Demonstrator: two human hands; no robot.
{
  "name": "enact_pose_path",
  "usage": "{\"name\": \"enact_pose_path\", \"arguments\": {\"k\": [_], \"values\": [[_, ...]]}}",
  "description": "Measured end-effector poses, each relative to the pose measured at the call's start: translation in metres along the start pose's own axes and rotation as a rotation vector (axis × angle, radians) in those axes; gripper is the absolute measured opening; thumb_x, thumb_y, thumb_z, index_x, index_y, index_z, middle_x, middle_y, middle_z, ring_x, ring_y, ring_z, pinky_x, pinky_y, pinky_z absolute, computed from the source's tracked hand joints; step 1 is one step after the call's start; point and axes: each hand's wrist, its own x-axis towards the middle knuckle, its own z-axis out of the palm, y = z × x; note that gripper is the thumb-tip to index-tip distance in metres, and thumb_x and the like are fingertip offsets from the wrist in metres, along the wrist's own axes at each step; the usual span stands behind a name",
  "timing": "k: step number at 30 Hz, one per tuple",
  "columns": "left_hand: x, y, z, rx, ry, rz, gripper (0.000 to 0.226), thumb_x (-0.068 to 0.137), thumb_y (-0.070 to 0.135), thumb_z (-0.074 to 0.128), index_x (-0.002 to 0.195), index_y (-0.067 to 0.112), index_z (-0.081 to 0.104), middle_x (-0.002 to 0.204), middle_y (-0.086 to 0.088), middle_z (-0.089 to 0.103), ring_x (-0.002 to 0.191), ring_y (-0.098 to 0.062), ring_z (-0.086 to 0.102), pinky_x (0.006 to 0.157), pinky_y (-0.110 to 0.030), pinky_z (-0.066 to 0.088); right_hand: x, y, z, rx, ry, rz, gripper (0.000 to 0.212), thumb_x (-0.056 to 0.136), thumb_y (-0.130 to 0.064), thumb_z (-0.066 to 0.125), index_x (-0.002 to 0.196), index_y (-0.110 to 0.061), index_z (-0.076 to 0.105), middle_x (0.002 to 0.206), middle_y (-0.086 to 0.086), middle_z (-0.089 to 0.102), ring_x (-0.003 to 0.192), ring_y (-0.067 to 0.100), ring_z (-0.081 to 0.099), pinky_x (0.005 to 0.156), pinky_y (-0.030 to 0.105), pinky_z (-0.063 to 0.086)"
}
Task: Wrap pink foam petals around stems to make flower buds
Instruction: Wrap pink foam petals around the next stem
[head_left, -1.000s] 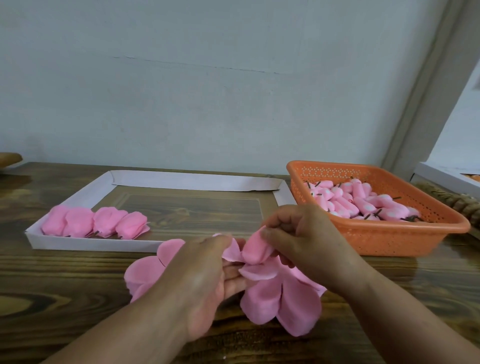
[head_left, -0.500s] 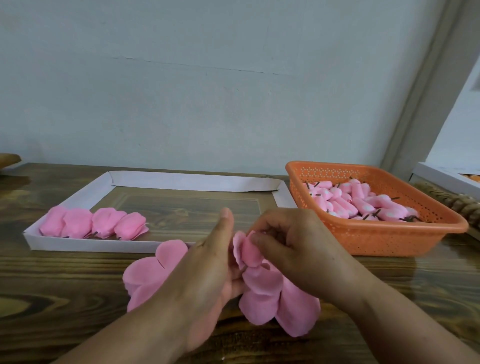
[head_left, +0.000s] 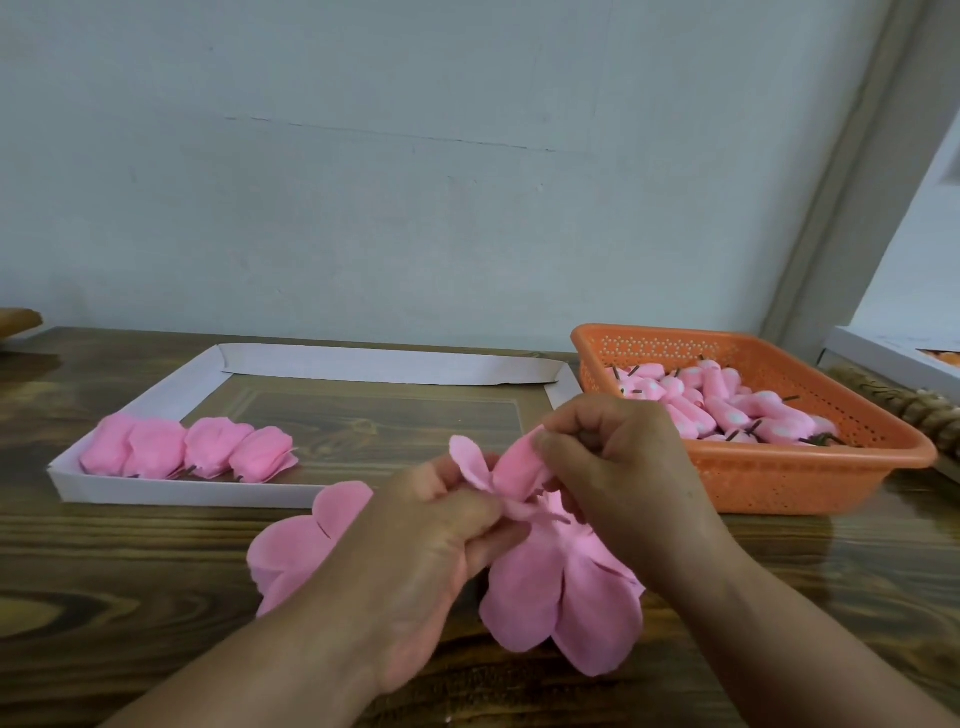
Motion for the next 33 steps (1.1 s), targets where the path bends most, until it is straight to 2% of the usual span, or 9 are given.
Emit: {"name": "enact_pose_path", "arguments": {"k": [3, 5, 10, 12, 16, 20, 26, 29, 33], "values": [[-0.003, -0.004, 0.002, 0.155, 0.051, 0.046, 0.014, 0.082, 0.013, 0.065, 0.089, 0.004, 0.072, 0.098, -0.016, 0.073, 0.1, -0.027, 0.069, 0.09, -0.039, 0.055, -0.003, 0.001, 0.004, -0.054, 0.014, -0.034, 0.024, 0.083, 0.0, 0.057, 0.065, -0.014, 0.065, 0.058, -0.003, 0.064, 0.046, 0.007, 0.055, 0.042, 0.019, 0.045], [-0.005, -0.005, 0.002, 0.246, 0.059, 0.069, 0.036, 0.069, 0.031, 0.077, 0.092, 0.005, 0.072, 0.098, -0.016, 0.073, 0.099, -0.028, 0.069, 0.095, -0.049, 0.051, -0.005, 0.002, 0.008, -0.121, 0.014, -0.076, 0.021, 0.083, -0.002, 0.057, 0.067, -0.013, 0.065, 0.056, -0.011, 0.06, 0.048, 0.004, 0.054, 0.043, 0.016, 0.04], [-0.006, -0.005, 0.006, 0.287, 0.123, 0.091, 0.022, 0.078, 0.028, 0.066, 0.077, 0.007, 0.073, 0.091, -0.012, 0.074, 0.095, -0.025, 0.07, 0.094, -0.049, 0.05, -0.006, 0.003, 0.01, -0.17, 0.013, -0.119, 0.02, 0.084, -0.003, 0.057, 0.068, -0.01, 0.067, 0.048, -0.014, 0.053, 0.048, 0.0, 0.051, 0.043, 0.012, 0.035], [-0.003, -0.01, 0.006, 0.265, 0.204, 0.085, 0.026, 0.091, 0.02, 0.056, 0.073, 0.009, 0.071, 0.081, -0.012, 0.074, 0.086, -0.025, 0.072, 0.086, -0.047, 0.055, -0.006, 0.003, 0.011, -0.18, 0.007, -0.125, 0.021, 0.083, -0.003, 0.057, 0.066, -0.011, 0.067, 0.046, -0.014, 0.051, 0.048, 0.001, 0.051, 0.044, 0.013, 0.035], [-0.002, -0.008, 0.004, 0.279, 0.251, 0.107, 0.049, 0.099, 0.022, 0.044, 0.06, 0.031, 0.074, 0.065, 0.006, 0.073, 0.067, -0.012, 0.072, 0.059, -0.026, 0.057, -0.007, -0.001, 0.009, -0.227, -0.089, -0.145, 0.02, 0.083, -0.008, 0.058, 0.067, -0.014, 0.068, 0.053, -0.008, 0.057, 0.052, 0.006, 0.051, 0.045, 0.019, 0.038], [0.003, -0.007, -0.003, 0.367, 0.273, 0.076, 0.041, 0.099, 0.029, 0.043, 0.071, 0.029, 0.074, 0.078, -0.006, 0.075, 0.082, -0.022, 0.073, 0.083, -0.046, 0.057, -0.006, -0.007, 0.005, -0.349, -0.236, -0.195, 0.017, 0.087, -0.013, 0.056, 0.075, -0.013, 0.069, 0.06, -0.003, 0.058, 0.055, 0.008, 0.048, 0.05, 0.021, 0.038], [0.0, -0.007, 0.001, 0.394, 0.183, 0.076, 0.048, 0.102, 0.031, 0.036, 0.071, 0.025, 0.072, 0.077, -0.011, 0.073, 0.083, -0.025, 0.072, 0.087, -0.049, 0.055, -0.009, -0.012, 0.003, -0.387, -0.323, -0.242, 0.016, 0.088, -0.016, 0.055, 0.079, -0.01, 0.066, 0.067, 0.0, 0.06, 0.062, 0.014, 0.052, 0.062, 0.039, 0.045], [-0.001, -0.007, 0.0, 0.325, 0.146, 0.102, 0.055, 0.094, 0.049, 0.036, 0.072, 0.016, 0.074, 0.081, -0.017, 0.073, 0.086, -0.027, 0.072, 0.088, -0.047, 0.055, -0.009, -0.013, 0.004, -0.37, -0.329, -0.238, 0.013, 0.088, -0.016, 0.055, 0.079, -0.013, 0.065, 0.065, -0.007, 0.057, 0.06, 0.008, 0.049, 0.058, 0.031, 0.044], [-0.001, -0.003, 0.005, 0.317, 0.071, 0.09, 0.083, 0.055, 0.08, 0.031, 0.074, 0.013, 0.077, 0.083, -0.018, 0.074, 0.085, -0.025, 0.073, 0.08, -0.038, 0.055, -0.009, -0.011, 0.006, -0.352, -0.306, -0.226, 0.01, 0.088, -0.016, 0.058, 0.079, -0.016, 0.064, 0.057, -0.013, 0.05, 0.056, 0.002, 0.048, 0.052, 0.015, 0.033]]}}
